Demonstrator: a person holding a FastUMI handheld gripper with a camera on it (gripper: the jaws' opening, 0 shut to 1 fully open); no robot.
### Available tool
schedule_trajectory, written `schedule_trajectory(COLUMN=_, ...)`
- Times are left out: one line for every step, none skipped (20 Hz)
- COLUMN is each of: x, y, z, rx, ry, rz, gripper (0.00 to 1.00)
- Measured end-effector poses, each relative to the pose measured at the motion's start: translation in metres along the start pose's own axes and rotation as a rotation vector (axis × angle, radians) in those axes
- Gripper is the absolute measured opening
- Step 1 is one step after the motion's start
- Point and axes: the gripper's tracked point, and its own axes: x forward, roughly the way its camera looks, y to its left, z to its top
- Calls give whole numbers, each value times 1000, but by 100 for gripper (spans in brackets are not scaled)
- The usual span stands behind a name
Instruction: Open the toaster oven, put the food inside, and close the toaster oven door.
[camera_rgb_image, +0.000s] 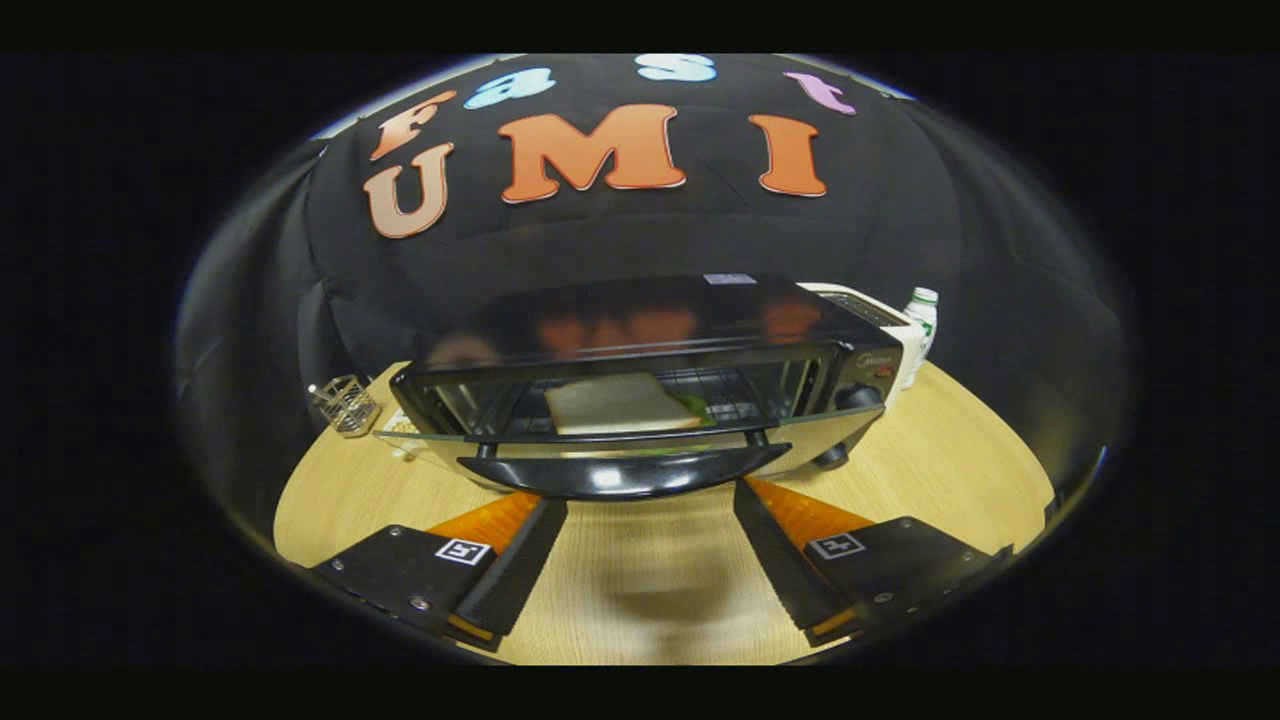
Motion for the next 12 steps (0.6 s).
schedule_trajectory(x=4, y=0, z=6, rx=1, ry=-11, rz=-3, gripper=99)
schedule_trajectory(x=9, y=-1, z=11, rx=2, ry=-18, rz=-6, gripper=99)
schedule_trajectory(x=12, y=0, z=14, rx=8, ry=-19, rz=-8, gripper=99)
schedule_trajectory(x=13, y=1, z=18, rx=17, ry=-19, rz=-5, gripper=99)
schedule_trajectory(x=13, y=2, z=21, rx=23, ry=-27, rz=-1, gripper=100)
schedule_trajectory(x=13, y=2, z=22, rx=20, ry=-32, rz=-3, gripper=99)
schedule_trajectory(x=11, y=0, z=22, rx=14, ry=-31, rz=-7, gripper=99)
schedule_trajectory(x=8, y=-2, z=22, rx=11, ry=-26, rz=-11, gripper=99)
schedule_trajectory(x=5, y=-5, z=23, rx=12, ry=-24, rz=-12, gripper=99)
schedule_trajectory(x=1, y=-7, z=26, rx=17, ry=-26, rz=-14, gripper=100)
schedule_trajectory(x=-3, y=-10, z=26, rx=17, ry=-13, rz=-23, gripper=100)
schedule_trajectory(x=-9, y=-14, z=33, rx=27, ry=-26, rz=-36, gripper=99)
